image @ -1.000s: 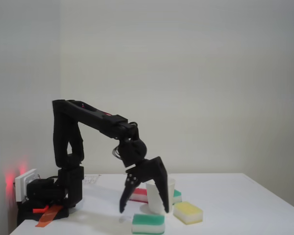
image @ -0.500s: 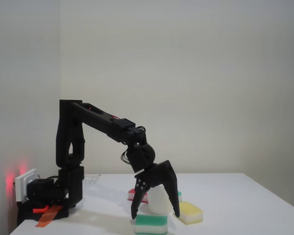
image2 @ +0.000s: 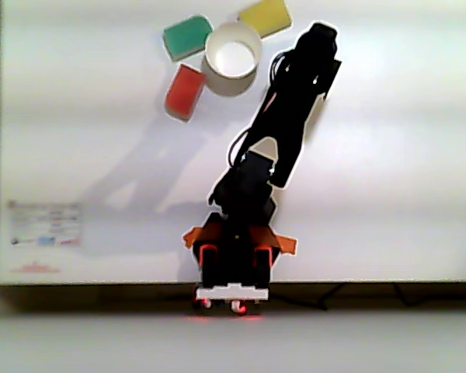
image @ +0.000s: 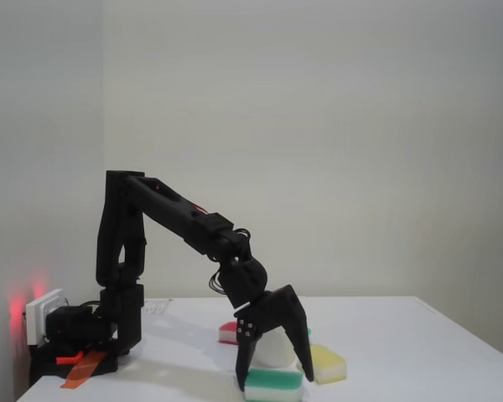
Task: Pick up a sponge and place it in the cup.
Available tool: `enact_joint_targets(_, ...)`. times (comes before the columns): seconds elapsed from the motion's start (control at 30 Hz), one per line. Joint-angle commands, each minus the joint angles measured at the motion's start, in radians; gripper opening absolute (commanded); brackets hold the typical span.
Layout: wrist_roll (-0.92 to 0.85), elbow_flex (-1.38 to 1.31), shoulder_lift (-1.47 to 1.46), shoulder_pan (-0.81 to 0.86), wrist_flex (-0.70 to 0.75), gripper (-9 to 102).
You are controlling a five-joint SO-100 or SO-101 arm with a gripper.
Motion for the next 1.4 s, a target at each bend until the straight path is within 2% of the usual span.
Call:
enact_joint_targets(0.0, -0.008, 0.003, 0.006, -0.005, -0.011, 42)
enact_joint_targets(0.07, -0.008, 0.014, 0.006, -0.002, -0.023, 37)
enact_joint_targets(0.27, 0.009, 0.028, -0.009, 0.002, -0.051, 11)
enact_joint_targets(0.57, 0.012, 0.002, -0.051, 0.018, -0.057, 0)
enact_joint_targets(0.77, 0.017, -0.037, -0.057, 0.032, -0.037, 0)
enact_joint_targets(1.07, 0.103, -0.138, 0.253, -0.018, 0.422, 0)
enact_joint_targets(1.37, 0.153, -0.508, 0.331, -0.078, 0.851, 0)
